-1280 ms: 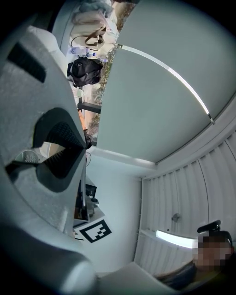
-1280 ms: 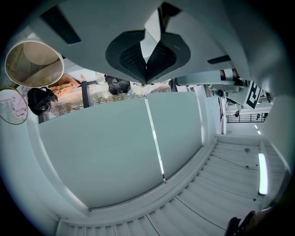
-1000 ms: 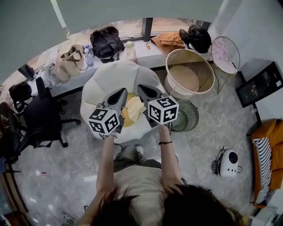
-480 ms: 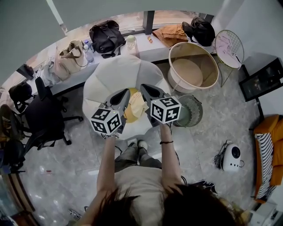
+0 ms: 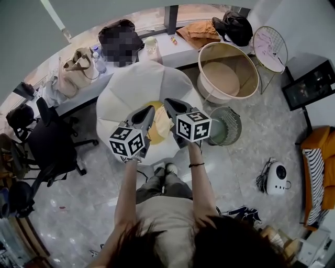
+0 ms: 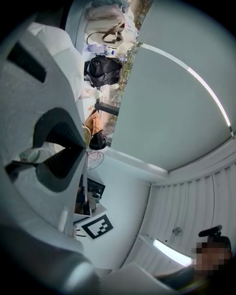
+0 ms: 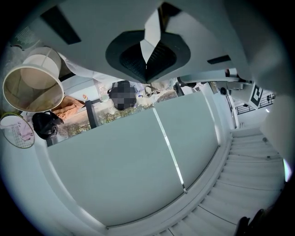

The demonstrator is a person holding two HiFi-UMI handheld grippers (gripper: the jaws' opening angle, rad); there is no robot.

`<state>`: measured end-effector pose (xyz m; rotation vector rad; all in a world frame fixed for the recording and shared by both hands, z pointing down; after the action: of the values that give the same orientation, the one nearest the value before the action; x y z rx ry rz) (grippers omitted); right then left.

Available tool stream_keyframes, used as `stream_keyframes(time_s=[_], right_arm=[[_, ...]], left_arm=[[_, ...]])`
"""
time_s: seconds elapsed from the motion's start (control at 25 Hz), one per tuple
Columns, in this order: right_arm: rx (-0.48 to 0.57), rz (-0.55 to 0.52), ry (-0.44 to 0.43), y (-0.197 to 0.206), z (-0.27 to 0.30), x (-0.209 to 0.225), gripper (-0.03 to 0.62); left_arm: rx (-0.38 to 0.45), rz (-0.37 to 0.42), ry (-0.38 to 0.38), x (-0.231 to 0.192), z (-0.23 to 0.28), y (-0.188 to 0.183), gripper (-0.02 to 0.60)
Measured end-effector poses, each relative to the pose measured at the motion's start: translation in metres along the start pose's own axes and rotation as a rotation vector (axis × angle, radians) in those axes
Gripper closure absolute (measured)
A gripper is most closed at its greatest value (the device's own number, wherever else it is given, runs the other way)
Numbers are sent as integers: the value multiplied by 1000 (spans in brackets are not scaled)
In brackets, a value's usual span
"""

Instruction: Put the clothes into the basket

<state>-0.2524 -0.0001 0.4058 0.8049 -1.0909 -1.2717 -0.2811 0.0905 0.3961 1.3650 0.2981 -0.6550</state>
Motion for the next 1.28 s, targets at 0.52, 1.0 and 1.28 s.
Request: stream_keyframes(time_s=[0.52, 1.0, 1.28], right_arm=[[-52, 14, -43, 12, 47, 37, 585], [-94, 133, -53, 79, 85, 121, 586], [-137, 191, -54, 132, 100, 149, 586]], left_arm=[[-66, -72, -18, -43, 40, 19, 571], [-114, -95, -46, -96, 120, 56, 571], [-168, -146, -63, -122, 152, 105, 571]])
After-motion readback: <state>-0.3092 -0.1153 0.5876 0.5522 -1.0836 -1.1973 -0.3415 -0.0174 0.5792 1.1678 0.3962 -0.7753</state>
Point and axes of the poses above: the fingertips, and each gripper's own axes: z forward along the fingers, x to its right, y out of its underside, the point moved 3 cm from there along -z, backward along the fingers, and after that the axes turned 11 degrees about -z, right-handed, at the moved point
